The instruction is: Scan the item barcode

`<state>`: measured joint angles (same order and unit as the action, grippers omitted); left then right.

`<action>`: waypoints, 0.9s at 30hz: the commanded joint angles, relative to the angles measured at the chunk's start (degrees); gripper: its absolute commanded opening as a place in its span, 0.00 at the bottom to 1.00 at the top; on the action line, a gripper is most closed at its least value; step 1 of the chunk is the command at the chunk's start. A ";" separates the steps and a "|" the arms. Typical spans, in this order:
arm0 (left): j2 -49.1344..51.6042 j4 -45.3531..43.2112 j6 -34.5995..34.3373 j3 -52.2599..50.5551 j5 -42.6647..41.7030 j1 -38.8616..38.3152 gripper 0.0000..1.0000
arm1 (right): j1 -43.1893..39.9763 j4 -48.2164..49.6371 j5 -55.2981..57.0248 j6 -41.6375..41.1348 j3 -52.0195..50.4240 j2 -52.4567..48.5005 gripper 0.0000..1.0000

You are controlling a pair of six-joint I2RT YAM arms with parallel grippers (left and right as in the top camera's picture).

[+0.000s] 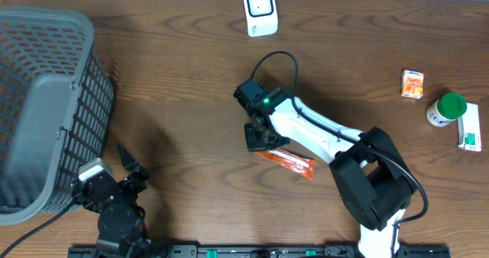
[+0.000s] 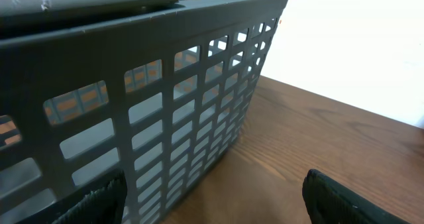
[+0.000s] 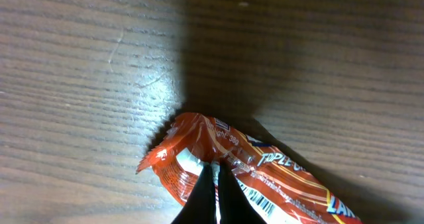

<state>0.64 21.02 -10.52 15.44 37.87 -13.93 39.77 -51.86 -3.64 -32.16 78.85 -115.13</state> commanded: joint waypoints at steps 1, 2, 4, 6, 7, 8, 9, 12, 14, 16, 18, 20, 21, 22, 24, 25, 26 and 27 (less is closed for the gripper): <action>-0.04 -0.02 -0.31 0.20 0.72 0.09 0.85 | 0.46 -2.27 -0.55 1.46 2.14 -2.99 0.01; -0.04 -0.02 -0.31 0.20 0.74 0.09 0.85 | 0.44 -3.54 -1.05 2.05 3.30 -2.78 0.01; -0.04 -0.02 -0.31 0.20 0.74 0.09 0.85 | 0.39 -6.34 -1.44 2.23 5.86 -2.08 0.01; -0.04 -0.02 -0.31 0.20 0.74 0.09 0.85 | 0.39 -9.31 -1.81 2.25 8.57 -1.22 0.01; -0.04 -0.02 -0.31 0.20 0.74 0.09 0.85 | 0.39 -10.84 -1.88 2.23 10.01 -0.57 0.01; -0.04 -0.04 -0.31 0.20 0.72 0.09 0.85 | 0.39 -12.17 -1.86 2.29 11.30 -0.04 0.01; -0.04 -0.04 -0.31 0.20 0.74 0.09 0.85 | 0.26 -13.81 -2.49 4.46 13.27 1.01 0.17; -0.04 -0.02 -0.31 0.20 0.74 0.09 0.86 | -0.92 -14.47 -6.62 11.98 14.64 2.73 0.62; -0.04 -0.02 -0.31 0.20 0.74 0.09 0.85 | -2.25 -15.26 -10.25 18.45 14.64 3.32 0.92; -0.04 -0.02 -0.31 0.20 0.72 0.09 0.85 | -4.44 -17.66 -12.48 24.74 14.49 3.37 0.99; -0.04 -0.02 -0.31 0.20 0.74 0.09 0.85 | -6.80 -19.21 -13.05 29.20 13.42 3.37 0.99; -0.04 -0.04 -0.31 0.20 0.72 0.09 0.85 | -9.35 -20.87 -14.51 35.04 12.33 3.37 0.99; -0.04 -0.02 -0.31 0.20 0.72 0.09 0.85 | -10.49 -21.57 -15.17 37.86 11.72 3.37 0.99; -0.04 -0.02 -0.31 0.20 0.72 0.09 0.85 | -11.65 -22.29 -15.54 41.09 10.73 3.37 0.99; -0.04 -0.02 -0.31 0.20 0.72 0.09 0.85 | -13.51 -23.30 -15.52 46.75 8.50 3.37 0.99; -0.04 -0.02 -0.31 0.20 0.74 0.09 0.85 | -14.27 -23.30 -15.52 48.37 7.26 3.37 0.99; -0.04 -0.02 -0.31 0.20 0.74 0.09 0.85 | -15.06 -22.99 -15.61 49.27 5.66 3.37 0.99; -0.04 -0.02 -0.31 0.20 0.72 0.09 0.85 | -15.65 -22.18 -16.11 49.53 4.24 3.37 0.99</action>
<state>0.64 21.04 -10.52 15.46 37.87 -13.93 25.58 -74.72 -17.30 7.53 86.78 -112.53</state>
